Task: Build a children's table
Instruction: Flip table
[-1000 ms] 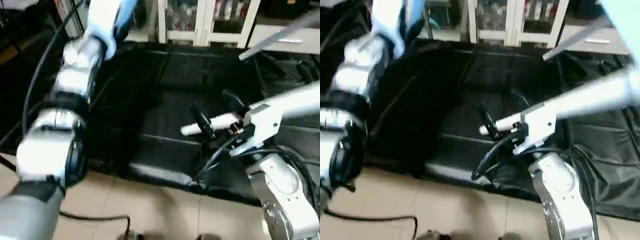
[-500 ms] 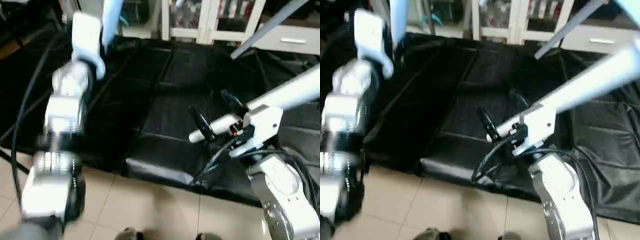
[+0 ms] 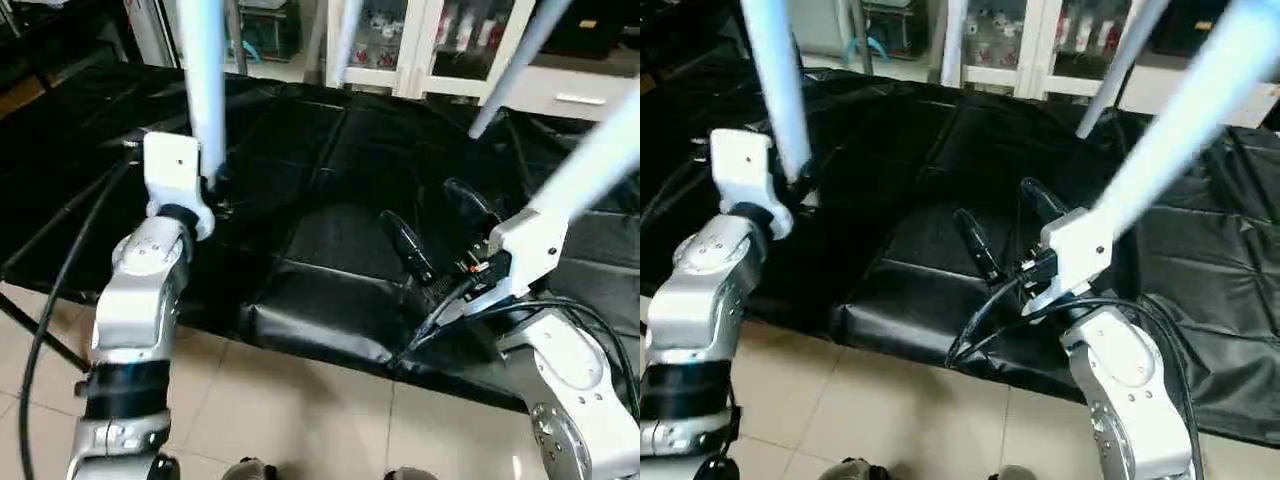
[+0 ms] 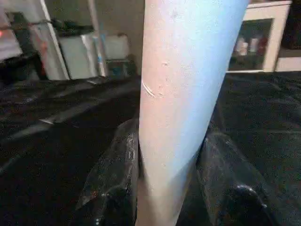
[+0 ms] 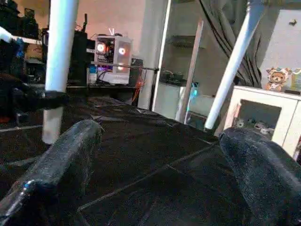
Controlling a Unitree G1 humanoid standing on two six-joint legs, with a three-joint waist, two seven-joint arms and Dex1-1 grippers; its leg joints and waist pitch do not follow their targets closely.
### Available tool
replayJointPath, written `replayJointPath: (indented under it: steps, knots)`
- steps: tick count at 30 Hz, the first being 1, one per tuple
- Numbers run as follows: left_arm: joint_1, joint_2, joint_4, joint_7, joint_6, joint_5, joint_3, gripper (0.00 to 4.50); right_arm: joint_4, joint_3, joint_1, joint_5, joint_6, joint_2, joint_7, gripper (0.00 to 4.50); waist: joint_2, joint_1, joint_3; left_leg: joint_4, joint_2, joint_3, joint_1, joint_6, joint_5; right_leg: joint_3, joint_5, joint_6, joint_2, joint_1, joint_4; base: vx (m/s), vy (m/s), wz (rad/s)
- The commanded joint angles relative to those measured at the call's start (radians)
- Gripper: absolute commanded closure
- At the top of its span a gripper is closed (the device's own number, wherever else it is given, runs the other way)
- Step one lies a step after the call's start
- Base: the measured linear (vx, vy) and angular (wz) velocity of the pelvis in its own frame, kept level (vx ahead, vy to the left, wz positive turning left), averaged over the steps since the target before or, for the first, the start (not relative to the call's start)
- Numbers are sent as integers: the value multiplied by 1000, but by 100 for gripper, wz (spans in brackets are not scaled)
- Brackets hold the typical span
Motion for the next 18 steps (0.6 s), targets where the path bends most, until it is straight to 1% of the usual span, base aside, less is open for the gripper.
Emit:
replayJointPath:
  steps: [1,2,3,4,5,6,7,8,9,10,11,12,13,14,15,16,17,18]
  knots:
    - [22,-4,-51,56,-34,29,11,300,-5,2,6,26,65,-21,18,0,-6,-7,-79,-96,27,-12,33,11,-249,2,-175,-161,9,36,-69,0,0,0]
    - [34,-6,-47,61,-34,32,8,300,-4,11,9,28,97,-31,21,0,-9,-7,-78,-96,27,-13,30,16,-236,1,-161,-164,8,40,-68,0,0,0]
    - [34,-6,-47,61,-34,32,8,301,-4,11,9,28,97,-31,21,0,-10,-9,-78,-97,26,-14,28,16,-229,1,-155,-165,8,42,-67,0,0,0]
    - [43,-15,-39,66,-39,29,7,301,1,25,17,36,120,-45,39,0,-9,-10,-79,-97,25,-14,27,16,-225,1,-150,-166,8,43,-65,0,0,0]
    - [52,-24,-33,74,-34,25,6,301,7,42,28,45,153,-62,61,0,-8,-15,-82,-94,25,-14,29,20,-222,1,-132,-173,8,42,-66,0,0,0]
    - [52,-24,-33,74,-34,25,6,301,7,42,28,45,153,-62,61,0,-11,-15,-82,-94,26,-14,28,22,-217,1,-124,-176,8,43,-66,0,0,0]
    - [56,-25,-31,77,-27,26,3,301,9,49,32,43,176,-71,63,0,-9,-16,-83,-92,26,-14,29,25,-214,2,-112,-184,9,42,-65,0,0,0]
    - [76,-37,-29,94,-27,29,3,302,27,64,46,4,196,-87,56,0,-12,-18,-83,-92,27,-14,29,26,-207,1,-102,-192,10,42,-65,0,0,0]
    - [86,-39,-29,99,-27,33,-1,302,35,67,51,-9,202,-90,51,0,-13,-19,-81,-93,27,-14,29,26,-216,2,-113,-197,8,42,-67,0,0,0]
    - [98,-46,-28,104,-32,34,-2,302,43,67,59,-20,194,-89,45,0,-13,-19,-81,-93,27,-14,29,26,-216,2,-113,-197,8,42,-67,0,0,0]
    - [109,-54,-25,108,-38,31,-2,302,48,65,65,-22,186,-86,42,0,-17,-22,-77,-96,29,-12,29,23,-253,2,-165,-194,8,39,-73,0,0,0]
    - [130,-60,-14,117,-51,40,-8,302,53,67,77,-35,165,-81,35,0,-17,-22,-77,-96,30,-13,30,19,-272,3,-192,-188,6,38,-75,0,0,0]
    - [130,-60,-14,117,-51,40,-8,302,53,67,77,-35,165,-81,35,0,-16,-23,-76,-97,31,-14,30,17,-277,3,-202,-184,6,37,-76,0,0,0]
    - [137,-66,-11,130,-56,42,-9,302,48,62,79,-44,148,-74,14,0,-26,-26,-76,-97,30,-13,28,17,-282,3,-212,-178,8,37,-78,0,0,0]
    - [141,-73,-4,139,-61,42,-9,302,38,50,83,-45,123,-60,-4,0,-18,-25,-76,-99,31,-15,31,10,-288,4,-227,-171,7,34,-77,0,0,0]
    - [143,-74,-2,140,-63,43,-10,302,36,47,85,-44,117,-57,-7,0,-19,-27,-73,-100,32,-15,32,2,-310,4,-248,-162,8,29,-81,0,0,0]
    - [147,-82,17,147,-69,42,-10,303,18,33,97,-38,93,-42,-19,0,-25,-29,-72,-100,31,-16,33,-7,-329,5,-269,-148,10,28,-83,0,0,0]
    - [152,-84,32,155,-76,44,-13,303,8,27,109,-30,82,-34,-22,0,-24,-28,-72,-103,32,-17,33,-12,-336,5,-276,-142,9,28,-84,0,0,0]
